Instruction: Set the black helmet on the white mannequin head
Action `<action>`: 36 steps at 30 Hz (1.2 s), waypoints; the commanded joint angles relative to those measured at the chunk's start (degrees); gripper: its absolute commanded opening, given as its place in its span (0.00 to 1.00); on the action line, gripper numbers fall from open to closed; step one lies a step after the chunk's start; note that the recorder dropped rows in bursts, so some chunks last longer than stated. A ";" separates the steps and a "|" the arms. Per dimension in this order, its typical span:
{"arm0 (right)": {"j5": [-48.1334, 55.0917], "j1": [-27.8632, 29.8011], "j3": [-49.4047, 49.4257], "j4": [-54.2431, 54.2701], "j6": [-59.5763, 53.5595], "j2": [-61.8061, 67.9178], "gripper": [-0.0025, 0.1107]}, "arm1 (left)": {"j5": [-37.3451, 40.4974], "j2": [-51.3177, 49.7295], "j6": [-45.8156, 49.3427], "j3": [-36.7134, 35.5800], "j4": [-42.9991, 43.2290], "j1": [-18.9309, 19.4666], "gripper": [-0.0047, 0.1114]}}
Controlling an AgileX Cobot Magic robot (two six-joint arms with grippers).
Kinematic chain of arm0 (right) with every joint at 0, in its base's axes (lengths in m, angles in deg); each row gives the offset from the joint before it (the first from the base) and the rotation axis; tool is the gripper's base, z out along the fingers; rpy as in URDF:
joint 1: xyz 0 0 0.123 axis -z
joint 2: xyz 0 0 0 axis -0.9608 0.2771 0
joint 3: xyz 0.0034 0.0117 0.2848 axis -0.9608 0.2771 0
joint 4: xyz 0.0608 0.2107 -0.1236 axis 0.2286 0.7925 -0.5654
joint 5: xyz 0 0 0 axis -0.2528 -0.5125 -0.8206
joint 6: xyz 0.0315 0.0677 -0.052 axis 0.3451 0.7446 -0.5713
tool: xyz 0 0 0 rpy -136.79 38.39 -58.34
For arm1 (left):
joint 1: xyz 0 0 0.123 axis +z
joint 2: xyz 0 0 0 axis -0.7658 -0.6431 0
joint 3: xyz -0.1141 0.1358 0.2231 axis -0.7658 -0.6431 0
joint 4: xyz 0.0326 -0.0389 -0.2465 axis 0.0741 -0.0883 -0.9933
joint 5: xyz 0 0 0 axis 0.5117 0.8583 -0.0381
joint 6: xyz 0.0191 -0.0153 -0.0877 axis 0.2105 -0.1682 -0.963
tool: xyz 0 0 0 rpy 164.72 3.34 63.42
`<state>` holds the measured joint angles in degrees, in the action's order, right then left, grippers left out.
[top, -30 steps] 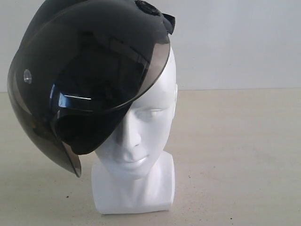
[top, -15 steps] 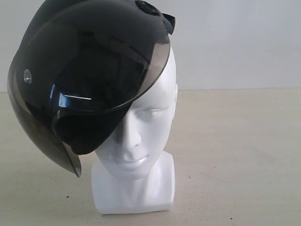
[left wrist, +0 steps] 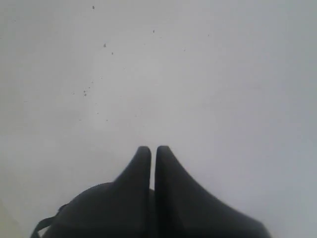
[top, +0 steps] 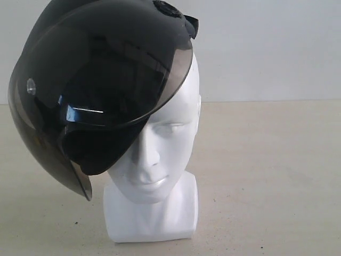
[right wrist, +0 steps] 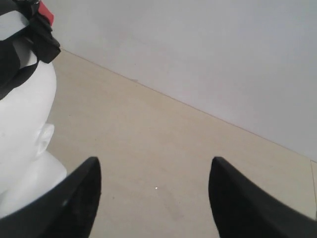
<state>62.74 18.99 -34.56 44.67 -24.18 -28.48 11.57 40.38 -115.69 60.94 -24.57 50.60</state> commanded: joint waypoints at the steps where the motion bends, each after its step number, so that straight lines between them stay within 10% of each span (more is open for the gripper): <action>1: -0.02 0.10 0.43 0.31 1.05 -0.26 0.55 | 8.21 -12.70 7.55 6.78 1.81 0.19 0.08; 12: -0.02 0.10 0.43 -5.35 4.22 -0.26 0.55 | 27.75 -52.76 32.37 30.79 6.53 3.09 0.08; 19: -0.02 0.10 0.43 -5.61 4.35 -0.26 0.35 | 31.55 -64.75 55.92 29.89 -9.02 10.01 0.08; 31: -0.02 0.10 0.43 -3.79 6.58 -0.26 0.34 | 31.48 -76.56 87.97 25.00 -32.20 10.80 0.08; 36: -15.98 0.10 -1.93 -0.60 10.98 0.71 0.32 | 36.56 -80.09 91.83 25.11 -39.70 10.80 0.08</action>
<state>54.89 18.99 -34.42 43.14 -15.71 -28.59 46.81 -38.09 -25.34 86.18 -60.75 61.25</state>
